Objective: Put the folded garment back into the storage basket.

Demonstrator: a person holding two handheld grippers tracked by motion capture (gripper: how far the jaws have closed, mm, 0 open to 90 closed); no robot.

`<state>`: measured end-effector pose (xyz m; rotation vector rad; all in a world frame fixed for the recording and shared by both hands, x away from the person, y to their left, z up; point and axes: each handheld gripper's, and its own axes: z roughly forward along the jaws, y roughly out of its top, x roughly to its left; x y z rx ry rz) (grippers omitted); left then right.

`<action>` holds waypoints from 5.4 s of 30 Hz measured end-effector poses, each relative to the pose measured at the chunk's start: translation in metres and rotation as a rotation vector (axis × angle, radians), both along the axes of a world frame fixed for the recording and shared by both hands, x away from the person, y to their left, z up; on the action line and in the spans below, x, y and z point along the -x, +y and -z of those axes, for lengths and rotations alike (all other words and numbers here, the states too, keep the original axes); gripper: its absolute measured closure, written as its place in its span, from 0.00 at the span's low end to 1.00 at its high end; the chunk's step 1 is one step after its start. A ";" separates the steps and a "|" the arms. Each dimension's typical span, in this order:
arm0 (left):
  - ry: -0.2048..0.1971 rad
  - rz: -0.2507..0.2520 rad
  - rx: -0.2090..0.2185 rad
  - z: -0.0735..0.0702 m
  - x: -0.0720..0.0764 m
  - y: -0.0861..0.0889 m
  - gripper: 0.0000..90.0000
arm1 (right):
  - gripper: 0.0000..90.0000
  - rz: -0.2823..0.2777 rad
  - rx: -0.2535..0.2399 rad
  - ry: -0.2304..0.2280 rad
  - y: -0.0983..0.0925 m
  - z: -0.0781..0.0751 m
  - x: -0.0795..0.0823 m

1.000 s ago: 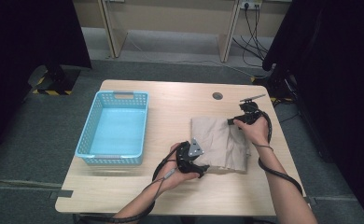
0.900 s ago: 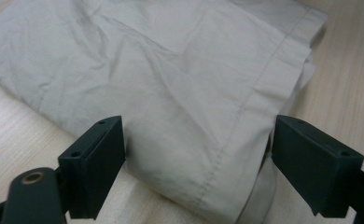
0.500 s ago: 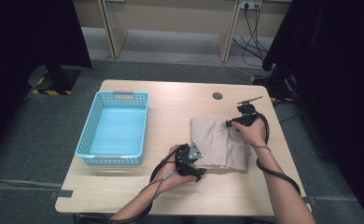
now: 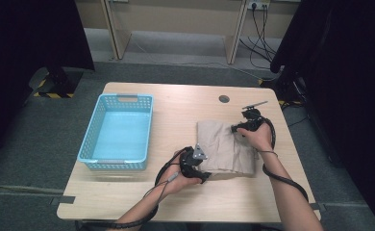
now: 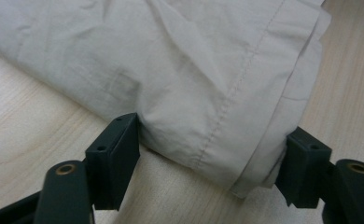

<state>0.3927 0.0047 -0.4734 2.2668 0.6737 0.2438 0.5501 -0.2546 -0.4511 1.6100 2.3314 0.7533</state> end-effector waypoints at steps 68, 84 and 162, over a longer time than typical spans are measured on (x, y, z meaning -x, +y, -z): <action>-0.150 -0.065 0.064 -0.045 0.014 0.034 0.87 | 0.94 -0.063 -0.129 -0.095 0.019 -0.065 0.020; -0.179 -0.087 0.067 -0.055 0.015 0.053 0.87 | 0.94 -0.085 -0.133 -0.111 0.034 -0.075 0.018; -0.238 -0.187 0.092 -0.092 0.019 0.114 0.96 | 0.94 -0.156 -0.178 -0.187 0.092 -0.115 0.011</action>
